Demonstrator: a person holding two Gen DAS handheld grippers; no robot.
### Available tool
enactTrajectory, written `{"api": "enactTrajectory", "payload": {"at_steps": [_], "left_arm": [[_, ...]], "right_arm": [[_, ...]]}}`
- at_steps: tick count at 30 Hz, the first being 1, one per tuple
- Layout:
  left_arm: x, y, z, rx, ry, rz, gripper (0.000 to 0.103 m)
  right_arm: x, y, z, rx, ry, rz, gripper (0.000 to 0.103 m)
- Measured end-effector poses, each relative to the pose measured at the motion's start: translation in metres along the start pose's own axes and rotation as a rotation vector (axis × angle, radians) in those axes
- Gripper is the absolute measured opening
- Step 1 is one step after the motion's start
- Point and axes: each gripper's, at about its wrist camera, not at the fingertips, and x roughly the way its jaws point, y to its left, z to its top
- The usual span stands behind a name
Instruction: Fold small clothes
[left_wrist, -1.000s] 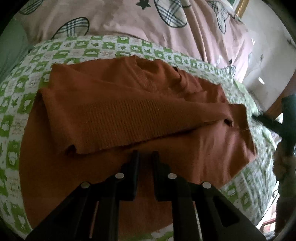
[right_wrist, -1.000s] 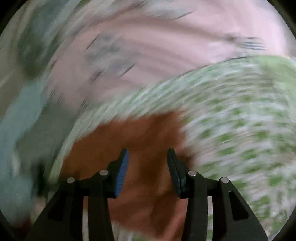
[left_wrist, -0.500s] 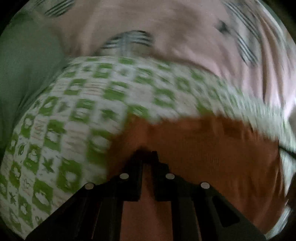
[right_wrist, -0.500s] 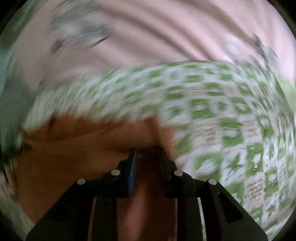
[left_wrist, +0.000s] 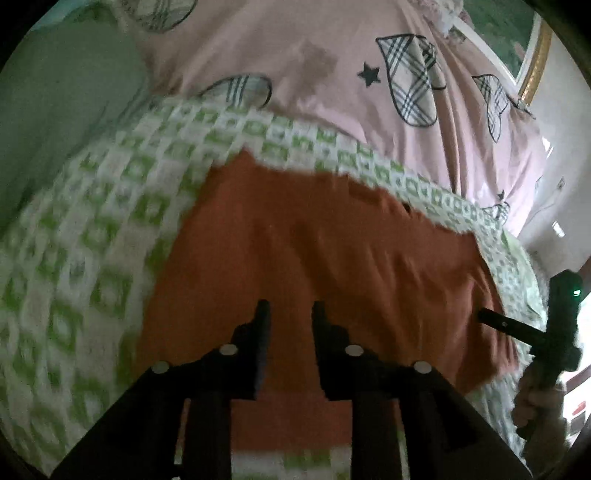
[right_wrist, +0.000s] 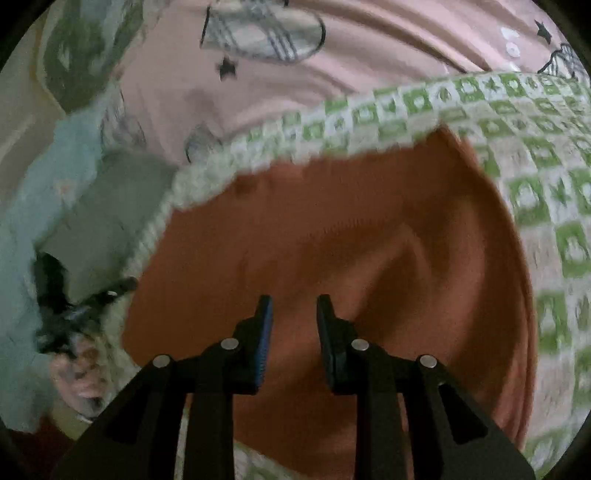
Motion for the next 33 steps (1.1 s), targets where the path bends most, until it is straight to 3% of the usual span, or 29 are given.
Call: {"api": "enactTrajectory", "payload": {"at_steps": [3,7,10,12,14,18,26,29,30,33], "left_arm": [[-0.013,0.006,-0.028,-0.057,0.021,-0.027,0.033],[-0.029,0.012,-0.068,-0.135,0.007,-0.042,0.056],[-0.029,0.015,-0.084,-0.189,0.017,-0.066,0.059],[-0.025,0.015,-0.091,-0.22,0.032,-0.081,0.059],[-0.02,0.016,-0.094,-0.241,0.04,-0.097,0.06],[-0.015,0.017,-0.093,-0.293,0.01,-0.132,0.074],[0.001,0.034,-0.068,-0.403,-0.063,-0.104,0.074],[0.007,0.041,-0.058,-0.435,-0.099,-0.062,0.067],[0.008,0.042,-0.056,-0.439,-0.104,-0.046,0.06],[0.013,0.048,-0.045,-0.441,-0.119,-0.029,0.021]], "right_arm": [[-0.015,-0.017,-0.022,0.09,-0.008,0.009,0.026],[-0.035,-0.032,-0.053,0.176,-0.05,0.017,0.03],[-0.045,-0.043,-0.071,0.264,-0.088,0.054,0.043],[-0.051,-0.044,-0.078,0.282,-0.101,0.05,0.044],[-0.058,-0.044,-0.082,0.288,-0.107,0.046,0.044],[-0.066,-0.037,-0.085,0.282,-0.115,0.042,0.051],[-0.07,-0.023,-0.089,0.266,-0.113,0.067,0.054],[-0.066,-0.021,-0.087,0.263,-0.107,0.075,0.054],[-0.065,-0.02,-0.087,0.264,-0.104,0.077,0.054],[-0.061,-0.019,-0.084,0.261,-0.099,0.084,0.054]]}}
